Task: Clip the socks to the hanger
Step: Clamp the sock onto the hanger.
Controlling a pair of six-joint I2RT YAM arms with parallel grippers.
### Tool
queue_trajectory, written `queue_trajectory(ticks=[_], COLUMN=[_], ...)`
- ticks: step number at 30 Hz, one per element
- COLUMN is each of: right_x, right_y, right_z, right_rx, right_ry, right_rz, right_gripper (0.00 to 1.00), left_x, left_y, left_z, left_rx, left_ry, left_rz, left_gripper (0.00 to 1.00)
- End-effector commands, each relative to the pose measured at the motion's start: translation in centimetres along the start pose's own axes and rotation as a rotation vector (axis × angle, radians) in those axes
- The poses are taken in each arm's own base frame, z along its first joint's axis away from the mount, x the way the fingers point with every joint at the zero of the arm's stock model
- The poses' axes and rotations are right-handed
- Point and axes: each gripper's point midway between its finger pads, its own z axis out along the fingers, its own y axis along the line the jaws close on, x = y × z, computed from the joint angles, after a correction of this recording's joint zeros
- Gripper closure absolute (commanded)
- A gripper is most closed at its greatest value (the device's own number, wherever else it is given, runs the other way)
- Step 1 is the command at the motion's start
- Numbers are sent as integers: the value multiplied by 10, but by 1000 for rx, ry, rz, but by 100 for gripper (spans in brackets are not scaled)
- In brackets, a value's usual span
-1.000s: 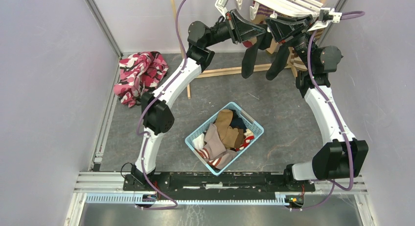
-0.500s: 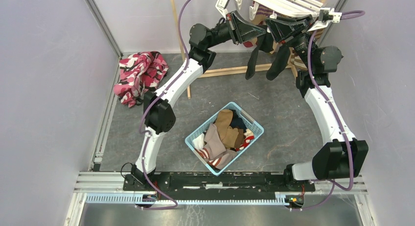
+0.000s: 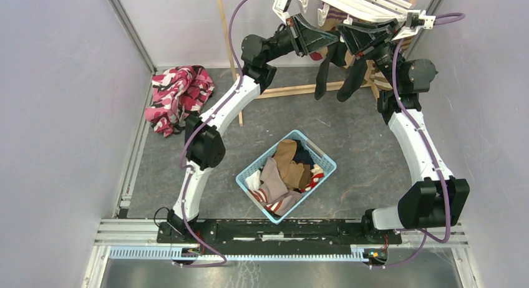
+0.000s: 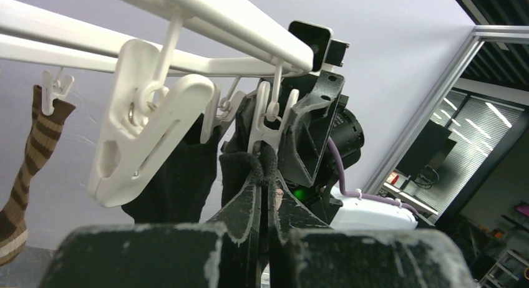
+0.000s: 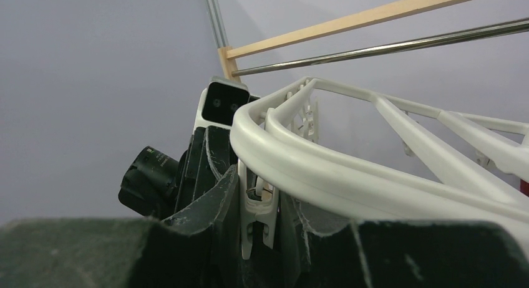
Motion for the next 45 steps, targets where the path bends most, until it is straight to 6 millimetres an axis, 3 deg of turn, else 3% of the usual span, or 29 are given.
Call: queue_trajectory(ticks=[1,12,20,27,31,33,35,36,40,45], right_x=[-3,-6,-5,-8,-14,-18,-17,-22,-19,-10], right_y=[8,12,13,13,14,14,16,7,7,18], right_z=[1,2,3,1,-3,-7,-10,-16,-34,-53], right_rx=[-47,-58,-74,-76,-75,-65,-58,-31,-12,-22], right_ry=[12,8,15,9,4,8,30,34,88,177], right_rz=[-24,-20,5,7,-4,-14,-18,-43,-101,-199], right_gripper=[88,82,58,48,34,24,18,16,12,8], left_x=[-14,-13,-11,-11,-11,-12,-10,-9,-4,5], left_y=[-30,-25,-20,-21,-23,-24,-25,-25,-27,-36], left_z=[6,5,5,5,5,5,3,2,-6,-26], left_rx=[85,78,70,72,73,72,69,64,32,8], left_ry=[-50,-53,-53,-53,-51,-48,-42,-40,-36,-35], left_rz=[1,-17,-26,-25,-20,-18,-18,-17,1,24], left_gripper=[98,98,98,98,98,92,80,73,52,46])
